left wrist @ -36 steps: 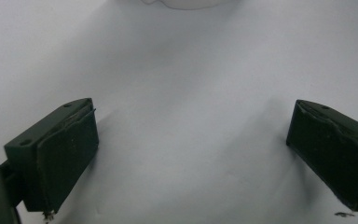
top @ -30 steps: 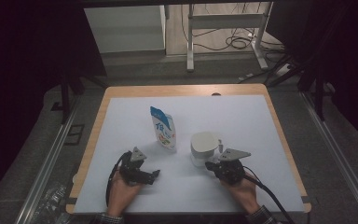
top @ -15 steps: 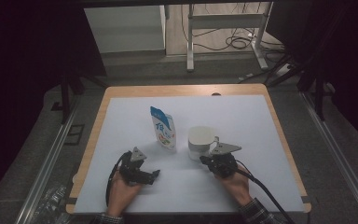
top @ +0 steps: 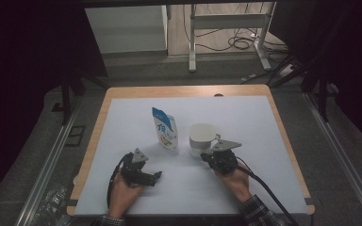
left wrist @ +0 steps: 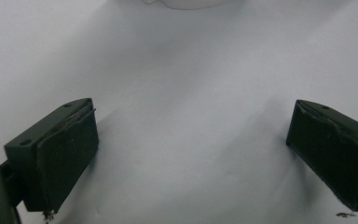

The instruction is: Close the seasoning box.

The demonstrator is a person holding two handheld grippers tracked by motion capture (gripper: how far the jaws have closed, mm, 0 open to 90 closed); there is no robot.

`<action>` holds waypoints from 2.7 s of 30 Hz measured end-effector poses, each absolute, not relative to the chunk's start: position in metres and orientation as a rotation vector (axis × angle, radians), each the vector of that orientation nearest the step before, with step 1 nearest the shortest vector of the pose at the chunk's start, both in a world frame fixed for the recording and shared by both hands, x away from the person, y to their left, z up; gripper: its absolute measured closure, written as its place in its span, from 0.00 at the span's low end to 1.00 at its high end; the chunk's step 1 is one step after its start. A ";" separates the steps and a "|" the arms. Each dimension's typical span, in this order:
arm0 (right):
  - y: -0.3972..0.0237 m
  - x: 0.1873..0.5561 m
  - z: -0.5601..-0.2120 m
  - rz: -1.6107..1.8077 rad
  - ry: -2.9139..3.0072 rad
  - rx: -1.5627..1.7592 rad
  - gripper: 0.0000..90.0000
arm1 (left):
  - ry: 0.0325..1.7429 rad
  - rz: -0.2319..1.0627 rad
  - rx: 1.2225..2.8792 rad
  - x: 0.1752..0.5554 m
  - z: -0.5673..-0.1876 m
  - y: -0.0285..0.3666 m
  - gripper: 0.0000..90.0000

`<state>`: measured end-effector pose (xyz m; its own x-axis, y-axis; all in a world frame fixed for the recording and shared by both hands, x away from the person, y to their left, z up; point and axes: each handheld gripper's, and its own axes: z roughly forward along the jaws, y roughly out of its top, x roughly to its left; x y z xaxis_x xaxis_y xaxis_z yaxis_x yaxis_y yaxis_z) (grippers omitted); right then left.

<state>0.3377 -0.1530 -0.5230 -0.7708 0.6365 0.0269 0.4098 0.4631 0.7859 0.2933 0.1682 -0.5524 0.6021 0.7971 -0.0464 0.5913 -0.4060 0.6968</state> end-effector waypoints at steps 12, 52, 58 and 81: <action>-0.157 0.337 -0.519 1.213 2.472 0.885 0.90 | 1.096 0.383 2.138 0.293 -0.552 0.168 0.03; -0.219 0.299 -0.487 1.135 2.429 0.907 0.31 | 1.090 0.387 2.142 0.293 -0.552 0.168 0.03; -0.227 0.296 -0.491 1.104 2.438 0.931 0.28 | 1.091 0.387 2.141 0.293 -0.552 0.168 0.03; -0.259 0.287 -0.521 0.992 2.455 1.012 0.17 | 1.094 0.386 2.139 0.293 -0.552 0.168 0.03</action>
